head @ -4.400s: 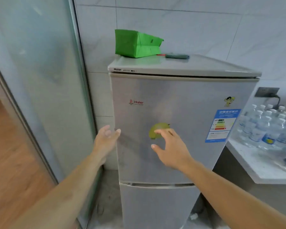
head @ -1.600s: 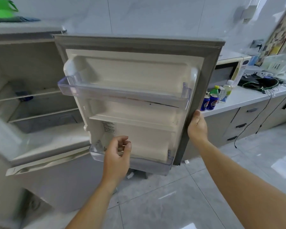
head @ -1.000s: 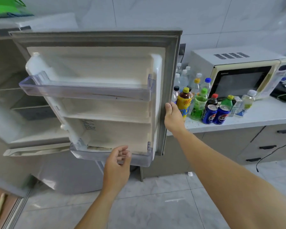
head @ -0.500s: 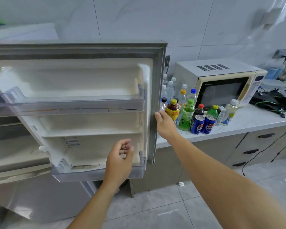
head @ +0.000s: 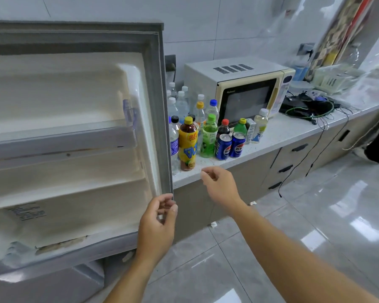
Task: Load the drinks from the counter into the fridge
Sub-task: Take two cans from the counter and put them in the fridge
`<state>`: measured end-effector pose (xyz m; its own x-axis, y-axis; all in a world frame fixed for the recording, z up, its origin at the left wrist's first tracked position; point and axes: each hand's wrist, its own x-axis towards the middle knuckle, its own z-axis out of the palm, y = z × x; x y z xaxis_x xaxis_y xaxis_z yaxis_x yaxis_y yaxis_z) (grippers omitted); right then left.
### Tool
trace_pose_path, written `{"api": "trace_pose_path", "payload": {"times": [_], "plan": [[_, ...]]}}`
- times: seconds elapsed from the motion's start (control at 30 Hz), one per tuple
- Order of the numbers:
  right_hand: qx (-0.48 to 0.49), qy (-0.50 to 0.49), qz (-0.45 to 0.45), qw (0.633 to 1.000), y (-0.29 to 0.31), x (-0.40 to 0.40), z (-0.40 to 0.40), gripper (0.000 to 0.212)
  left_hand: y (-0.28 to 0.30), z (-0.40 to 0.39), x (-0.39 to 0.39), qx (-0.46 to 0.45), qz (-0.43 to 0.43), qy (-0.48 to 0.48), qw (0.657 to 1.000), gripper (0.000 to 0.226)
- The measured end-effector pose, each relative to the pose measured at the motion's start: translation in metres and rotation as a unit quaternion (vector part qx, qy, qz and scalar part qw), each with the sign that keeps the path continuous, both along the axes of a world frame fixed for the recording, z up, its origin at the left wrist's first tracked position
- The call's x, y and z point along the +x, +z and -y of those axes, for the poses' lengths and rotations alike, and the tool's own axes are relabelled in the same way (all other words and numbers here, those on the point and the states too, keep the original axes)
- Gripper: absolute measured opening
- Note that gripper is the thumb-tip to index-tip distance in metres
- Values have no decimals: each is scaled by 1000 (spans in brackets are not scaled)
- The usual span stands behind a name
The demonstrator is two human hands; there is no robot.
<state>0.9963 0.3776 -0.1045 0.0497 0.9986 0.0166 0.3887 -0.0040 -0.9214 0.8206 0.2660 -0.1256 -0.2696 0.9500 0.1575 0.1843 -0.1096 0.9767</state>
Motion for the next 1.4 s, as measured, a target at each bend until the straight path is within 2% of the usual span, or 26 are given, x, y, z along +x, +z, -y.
{"api": "trace_pose_path", "payload": {"times": [0.1,0.23,0.37,0.53,0.77,0.9,1.03,1.13,1.27,1.4], "plan": [[-38,-45,-26,998,-23,31,11,7,-9,-10,20,-16,-10,-15,1000,30],[-68,-83,-36,994,-45,73,13,8,-16,-32,52,-54,-12,-37,998,23],[-91,-89,-52,990,-60,109,-1,8,-26,-59,86,-85,-5,-32,996,19],[-127,-69,-130,981,-73,159,-39,11,-40,-108,129,-141,-5,13,990,17],[-158,-32,-151,975,-86,228,-97,16,-41,-175,192,-186,8,73,980,37],[-157,-10,-98,983,-87,245,-132,17,-43,-205,215,-204,2,96,974,51],[-133,4,-49,990,-90,241,-169,35,-47,-238,224,-211,-26,104,972,69],[-99,12,-20,995,-88,234,-200,52,-51,-265,221,-199,-93,91,971,80],[-38,44,50,997,-85,224,-238,75,-49,-303,220,-116,-266,68,954,90],[-7,79,89,993,-79,214,-277,84,-43,-341,218,-81,-358,35,929,95]]}}
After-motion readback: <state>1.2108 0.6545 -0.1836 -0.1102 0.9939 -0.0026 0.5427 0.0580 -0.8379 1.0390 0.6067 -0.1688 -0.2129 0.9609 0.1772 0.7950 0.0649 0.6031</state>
